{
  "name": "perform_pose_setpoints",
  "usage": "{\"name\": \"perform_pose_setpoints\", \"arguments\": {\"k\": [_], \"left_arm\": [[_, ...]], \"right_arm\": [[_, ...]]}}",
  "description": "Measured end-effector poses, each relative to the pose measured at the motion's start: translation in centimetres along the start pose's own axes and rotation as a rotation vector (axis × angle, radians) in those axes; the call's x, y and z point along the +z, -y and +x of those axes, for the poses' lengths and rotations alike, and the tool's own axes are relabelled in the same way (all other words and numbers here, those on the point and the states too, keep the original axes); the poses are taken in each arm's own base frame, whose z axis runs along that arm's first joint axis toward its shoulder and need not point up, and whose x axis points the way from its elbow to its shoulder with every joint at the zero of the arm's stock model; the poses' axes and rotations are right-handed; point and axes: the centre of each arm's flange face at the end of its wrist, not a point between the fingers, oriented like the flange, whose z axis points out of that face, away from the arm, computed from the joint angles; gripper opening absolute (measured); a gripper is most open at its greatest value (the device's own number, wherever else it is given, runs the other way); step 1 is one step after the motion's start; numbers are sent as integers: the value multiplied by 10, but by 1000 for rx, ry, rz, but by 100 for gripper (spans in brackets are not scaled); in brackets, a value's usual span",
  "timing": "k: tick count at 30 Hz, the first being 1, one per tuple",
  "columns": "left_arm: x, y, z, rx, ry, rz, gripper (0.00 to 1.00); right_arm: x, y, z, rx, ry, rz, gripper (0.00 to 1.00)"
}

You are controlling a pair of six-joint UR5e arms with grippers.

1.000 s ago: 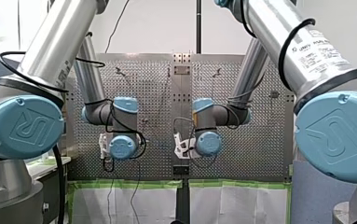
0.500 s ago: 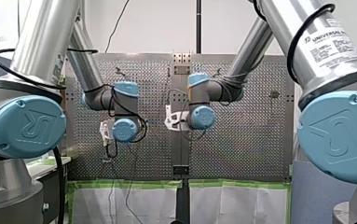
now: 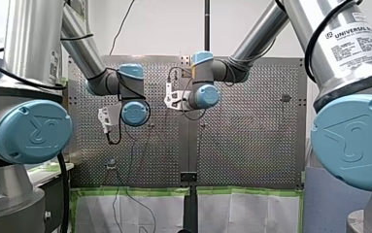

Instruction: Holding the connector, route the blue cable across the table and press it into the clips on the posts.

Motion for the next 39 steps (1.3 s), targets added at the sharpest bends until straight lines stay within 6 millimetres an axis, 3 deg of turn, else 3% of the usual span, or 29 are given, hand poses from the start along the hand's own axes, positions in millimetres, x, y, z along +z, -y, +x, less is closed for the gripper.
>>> {"name": "perform_pose_setpoints", "arguments": {"k": [18, 26, 32, 39], "left_arm": [[17, -2, -96, -50, 82, -112, 0], [37, -2, -103, -2, 52, -149, 0], [58, -11, -110, 15, 53, -159, 0], [86, -21, -123, 12, 71, -156, 0]], "right_arm": [[25, 29, 64, 41, -9, 93, 0], [38, 35, 94, 43, -50, 106, 0], [50, 39, 99, 42, -29, 110, 0], [68, 47, 92, 41, 0, 117, 0]]}}
